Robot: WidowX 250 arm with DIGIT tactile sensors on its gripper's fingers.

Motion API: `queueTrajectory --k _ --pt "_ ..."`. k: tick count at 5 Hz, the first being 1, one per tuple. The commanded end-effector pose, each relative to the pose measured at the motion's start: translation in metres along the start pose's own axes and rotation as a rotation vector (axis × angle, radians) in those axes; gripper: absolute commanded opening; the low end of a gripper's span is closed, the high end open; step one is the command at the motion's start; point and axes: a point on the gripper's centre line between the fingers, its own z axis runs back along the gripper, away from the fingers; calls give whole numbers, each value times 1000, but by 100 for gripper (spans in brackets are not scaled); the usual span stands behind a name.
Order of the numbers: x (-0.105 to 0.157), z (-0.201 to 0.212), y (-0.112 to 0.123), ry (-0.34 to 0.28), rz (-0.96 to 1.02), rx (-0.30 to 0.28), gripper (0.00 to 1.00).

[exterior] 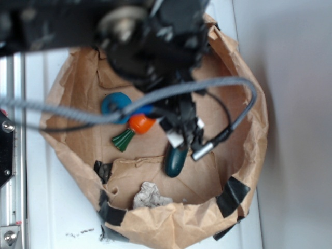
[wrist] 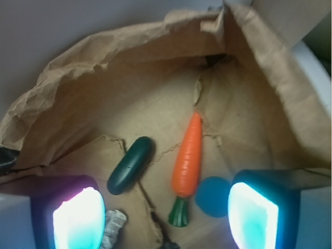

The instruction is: Grab the plastic pickle.

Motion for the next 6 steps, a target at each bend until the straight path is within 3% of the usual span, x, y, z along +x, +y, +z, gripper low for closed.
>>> queueTrajectory --k 1,3,6 --pt "1 -39 -20 44 23 -49 100" --pt "1 -71 -24 117 31 -6 100" --pt "-1 -110 -40 158 27 67 100"
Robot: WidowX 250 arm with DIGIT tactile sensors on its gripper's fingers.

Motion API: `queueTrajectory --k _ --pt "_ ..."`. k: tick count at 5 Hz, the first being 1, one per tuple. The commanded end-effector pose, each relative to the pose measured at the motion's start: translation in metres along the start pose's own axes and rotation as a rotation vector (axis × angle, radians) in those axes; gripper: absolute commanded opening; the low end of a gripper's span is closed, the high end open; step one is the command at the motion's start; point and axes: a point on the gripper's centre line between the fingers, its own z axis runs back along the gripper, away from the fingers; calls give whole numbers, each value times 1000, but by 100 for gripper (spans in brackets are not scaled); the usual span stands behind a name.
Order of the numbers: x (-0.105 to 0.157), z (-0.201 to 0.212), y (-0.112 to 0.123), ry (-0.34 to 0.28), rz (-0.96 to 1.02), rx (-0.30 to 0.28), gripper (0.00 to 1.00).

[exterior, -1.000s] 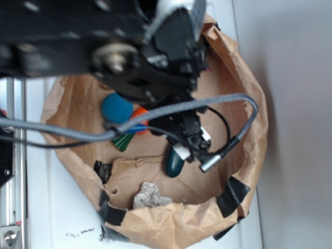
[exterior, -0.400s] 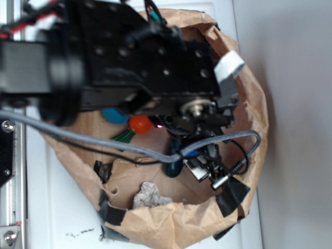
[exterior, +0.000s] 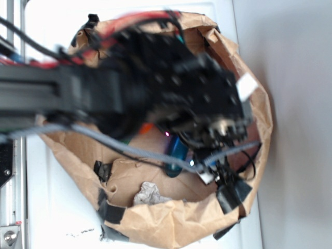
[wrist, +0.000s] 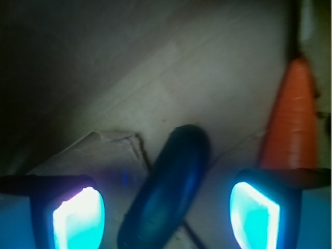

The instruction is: Grab the plastic pickle.

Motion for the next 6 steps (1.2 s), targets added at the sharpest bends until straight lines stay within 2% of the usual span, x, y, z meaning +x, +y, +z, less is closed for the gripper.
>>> queueTrajectory --k 1,4,5,6 --pt "0 5 -11 -44 -35 -6 100" --pt "0 5 -11 -44 -35 -6 100" --pt "1 -7 -15 -87 -22 -6 100" --pt "1 -15 -19 -90 -19 39 100"
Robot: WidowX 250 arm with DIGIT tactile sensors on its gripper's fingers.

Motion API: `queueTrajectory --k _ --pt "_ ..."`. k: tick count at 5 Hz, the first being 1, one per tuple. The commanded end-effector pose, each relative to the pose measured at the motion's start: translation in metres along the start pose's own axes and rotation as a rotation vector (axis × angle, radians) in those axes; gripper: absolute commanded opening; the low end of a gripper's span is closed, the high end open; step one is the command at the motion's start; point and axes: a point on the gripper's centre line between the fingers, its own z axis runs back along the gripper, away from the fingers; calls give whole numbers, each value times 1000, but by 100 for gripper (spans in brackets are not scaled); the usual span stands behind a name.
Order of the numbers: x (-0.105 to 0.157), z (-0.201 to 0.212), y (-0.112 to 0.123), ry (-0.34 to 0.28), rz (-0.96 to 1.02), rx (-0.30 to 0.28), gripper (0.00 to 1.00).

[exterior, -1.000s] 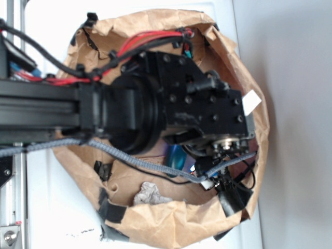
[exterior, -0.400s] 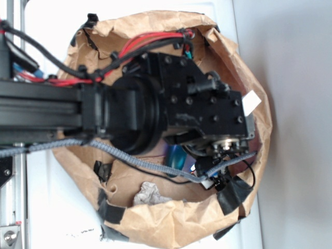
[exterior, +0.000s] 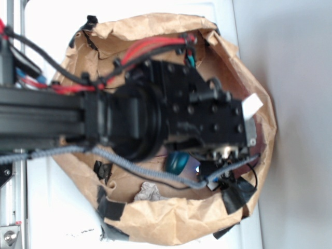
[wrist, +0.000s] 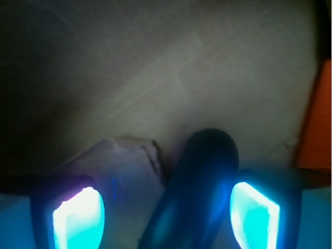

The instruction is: Grab the plastic pickle.

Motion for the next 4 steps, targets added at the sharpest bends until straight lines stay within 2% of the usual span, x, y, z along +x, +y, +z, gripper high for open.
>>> queueTrajectory --k 1,2,3,4 --pt "-1 4 -7 -36 -2 8 49" --pt "2 12 -4 -59 24 -16 0" --pt "4 15 -3 -72 35 -22 0" --pt "2 32 -1 -82 -2 -52 0"
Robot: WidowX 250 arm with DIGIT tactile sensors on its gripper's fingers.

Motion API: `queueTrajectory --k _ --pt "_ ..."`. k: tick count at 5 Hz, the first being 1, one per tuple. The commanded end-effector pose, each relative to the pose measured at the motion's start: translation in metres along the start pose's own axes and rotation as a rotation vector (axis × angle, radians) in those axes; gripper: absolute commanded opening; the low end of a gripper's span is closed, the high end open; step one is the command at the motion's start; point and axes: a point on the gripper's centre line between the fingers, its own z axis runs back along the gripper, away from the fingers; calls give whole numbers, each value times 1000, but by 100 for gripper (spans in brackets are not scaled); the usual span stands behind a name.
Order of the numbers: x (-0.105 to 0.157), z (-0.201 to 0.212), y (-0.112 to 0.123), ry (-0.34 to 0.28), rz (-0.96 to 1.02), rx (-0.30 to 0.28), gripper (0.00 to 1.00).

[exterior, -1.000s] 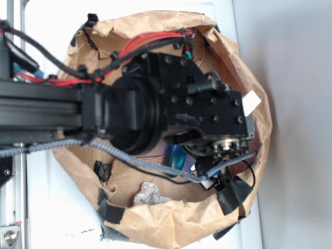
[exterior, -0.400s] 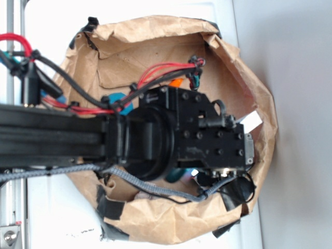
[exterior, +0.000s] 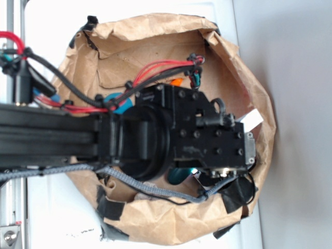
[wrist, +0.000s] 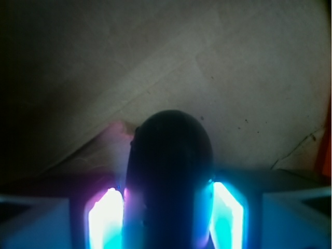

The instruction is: Grab the plastic pickle.

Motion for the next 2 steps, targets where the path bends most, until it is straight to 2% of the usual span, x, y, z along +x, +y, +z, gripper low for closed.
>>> queueTrajectory --k 1,2 --pt "-3 87 -1 -70 -122 -129 0" --pt "-9 130 -5 -67 -192 -138 0"
